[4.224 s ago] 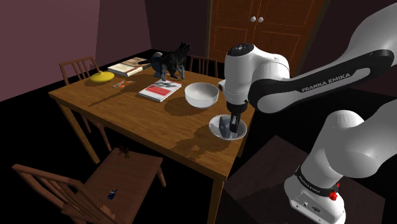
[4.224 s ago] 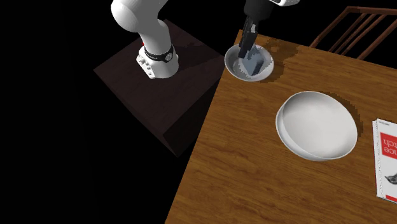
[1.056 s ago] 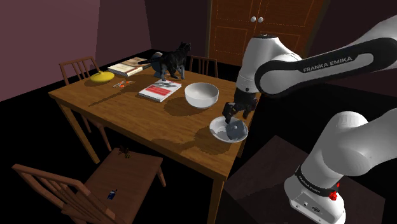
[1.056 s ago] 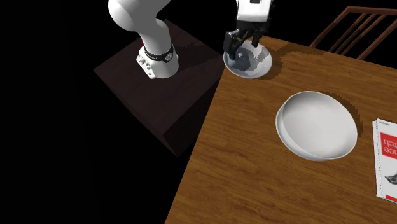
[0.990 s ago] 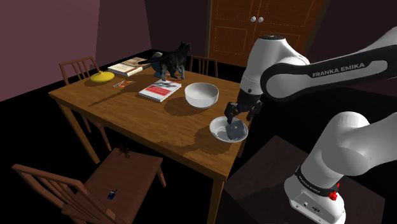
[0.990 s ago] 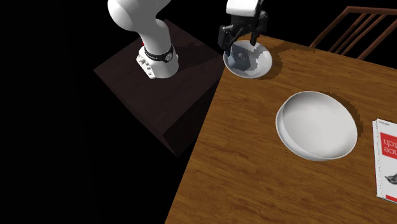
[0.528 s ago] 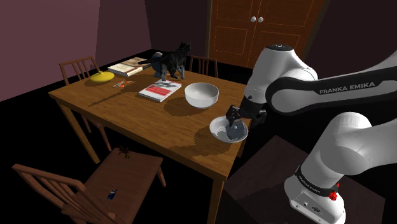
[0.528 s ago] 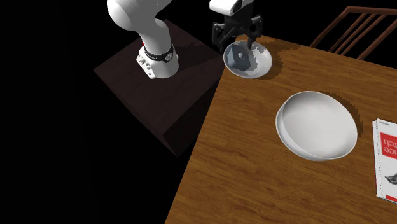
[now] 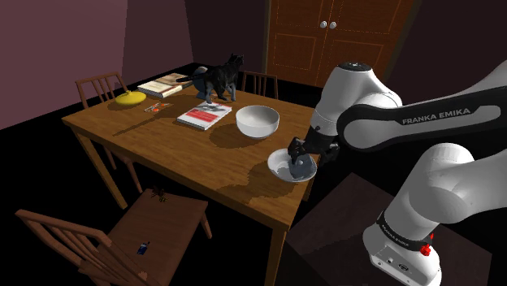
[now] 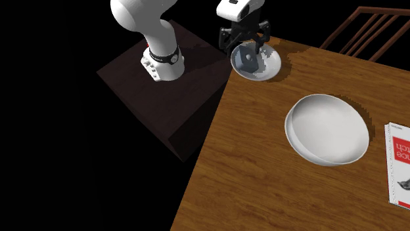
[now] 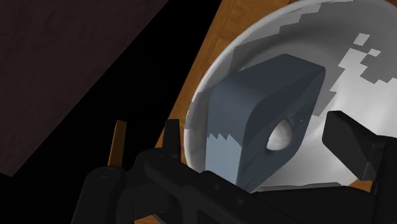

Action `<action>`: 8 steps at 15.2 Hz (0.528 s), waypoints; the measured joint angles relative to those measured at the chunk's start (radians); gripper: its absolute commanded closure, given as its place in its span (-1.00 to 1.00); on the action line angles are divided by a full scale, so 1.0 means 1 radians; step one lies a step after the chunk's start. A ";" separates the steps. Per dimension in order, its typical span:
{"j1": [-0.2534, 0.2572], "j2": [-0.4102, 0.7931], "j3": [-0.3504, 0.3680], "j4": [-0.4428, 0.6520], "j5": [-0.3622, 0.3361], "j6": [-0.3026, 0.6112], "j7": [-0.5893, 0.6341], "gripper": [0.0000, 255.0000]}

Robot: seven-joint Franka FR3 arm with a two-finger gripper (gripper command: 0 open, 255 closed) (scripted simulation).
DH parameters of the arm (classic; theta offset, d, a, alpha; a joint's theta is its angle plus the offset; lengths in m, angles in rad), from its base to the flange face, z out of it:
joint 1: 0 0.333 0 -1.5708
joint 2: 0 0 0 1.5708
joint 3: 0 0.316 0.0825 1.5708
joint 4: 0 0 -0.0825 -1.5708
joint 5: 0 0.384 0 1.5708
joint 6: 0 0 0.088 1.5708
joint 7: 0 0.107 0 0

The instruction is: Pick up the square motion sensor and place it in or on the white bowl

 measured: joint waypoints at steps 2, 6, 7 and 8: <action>0.000 0.000 0.000 0.000 0.000 0.000 0.000 1.00; 0.000 0.000 0.000 0.001 0.000 0.001 0.000 1.00; 0.000 0.000 0.000 0.000 0.000 0.001 0.000 1.00; 0.000 0.000 0.000 0.000 0.000 0.000 0.000 1.00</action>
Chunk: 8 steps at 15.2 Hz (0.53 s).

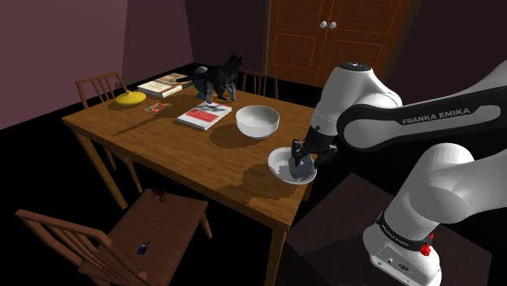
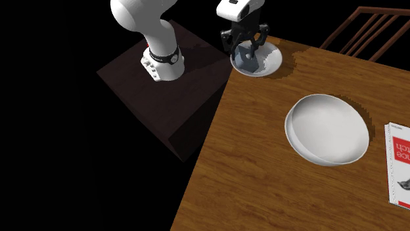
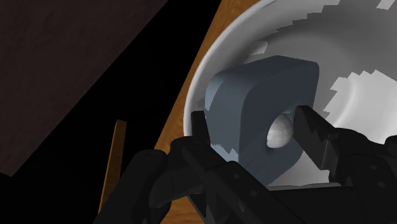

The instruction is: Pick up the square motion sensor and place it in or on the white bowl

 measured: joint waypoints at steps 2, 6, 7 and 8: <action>0.000 0.000 0.000 0.000 0.000 0.000 0.000 1.00; -0.002 -0.011 -0.004 0.012 -0.004 -0.023 0.000 1.00; -0.003 -0.018 -0.007 0.018 -0.006 -0.036 0.000 1.00; -0.005 -0.024 -0.011 0.029 -0.010 -0.052 -0.002 1.00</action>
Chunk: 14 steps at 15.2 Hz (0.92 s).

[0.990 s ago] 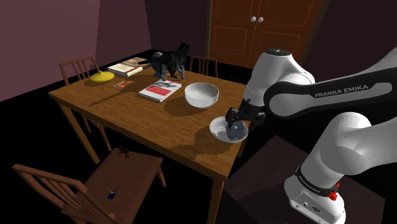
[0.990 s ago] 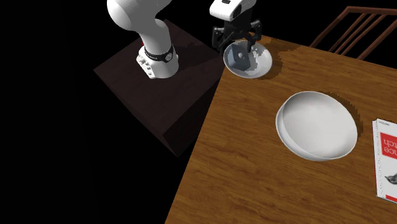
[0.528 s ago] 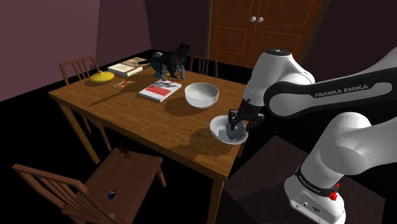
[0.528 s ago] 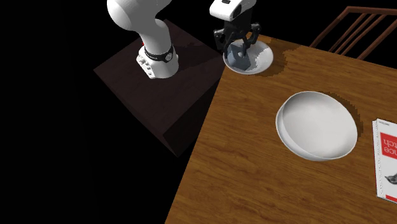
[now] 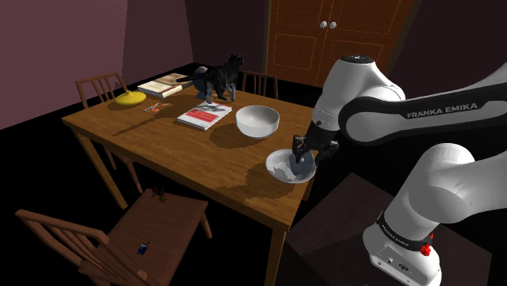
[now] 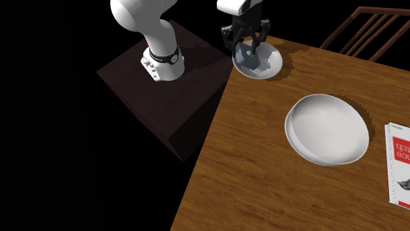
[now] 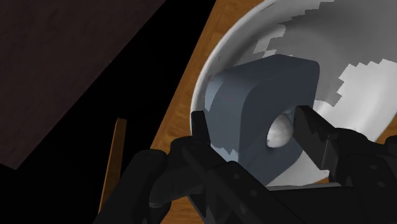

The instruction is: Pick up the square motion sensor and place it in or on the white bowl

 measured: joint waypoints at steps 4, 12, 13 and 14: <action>-0.006 -0.025 -0.011 0.043 -0.012 -0.067 0.000 1.00; -0.017 -0.055 -0.033 0.137 -0.035 -0.191 0.002 1.00; -0.018 -0.061 -0.036 0.147 -0.037 -0.206 0.001 1.00; -0.018 -0.065 -0.039 0.157 -0.040 -0.221 0.001 1.00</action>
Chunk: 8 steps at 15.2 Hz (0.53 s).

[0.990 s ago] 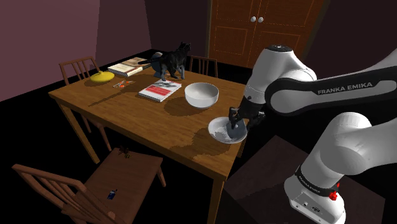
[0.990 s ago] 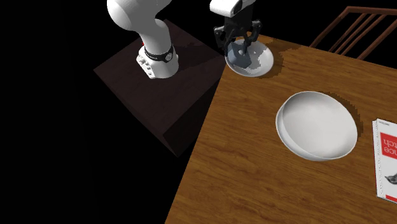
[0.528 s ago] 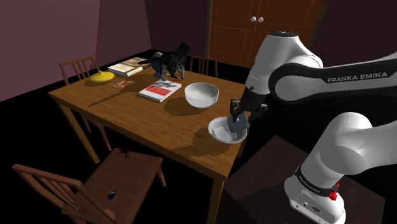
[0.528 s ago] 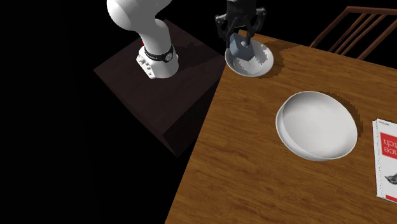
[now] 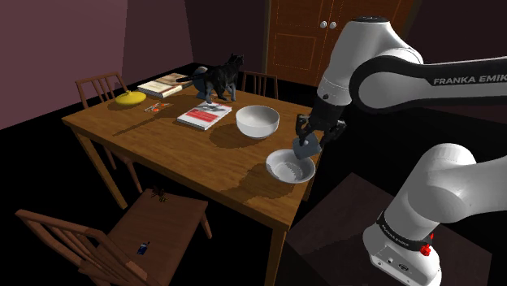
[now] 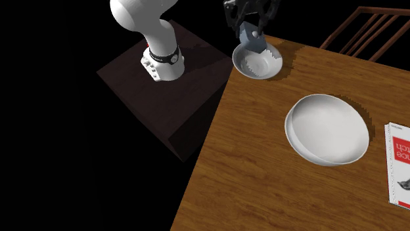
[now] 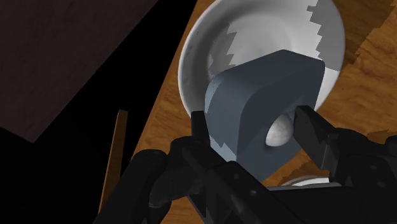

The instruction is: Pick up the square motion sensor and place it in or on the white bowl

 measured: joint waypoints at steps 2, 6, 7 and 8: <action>-0.002 -0.005 -0.005 0.025 -0.005 -0.030 0.000 1.00; -0.012 0.074 0.017 0.117 -0.005 -0.041 0.023 1.00; -0.013 0.090 0.022 0.120 -0.004 -0.028 0.025 1.00; -0.014 0.096 0.023 0.114 -0.003 -0.015 0.024 1.00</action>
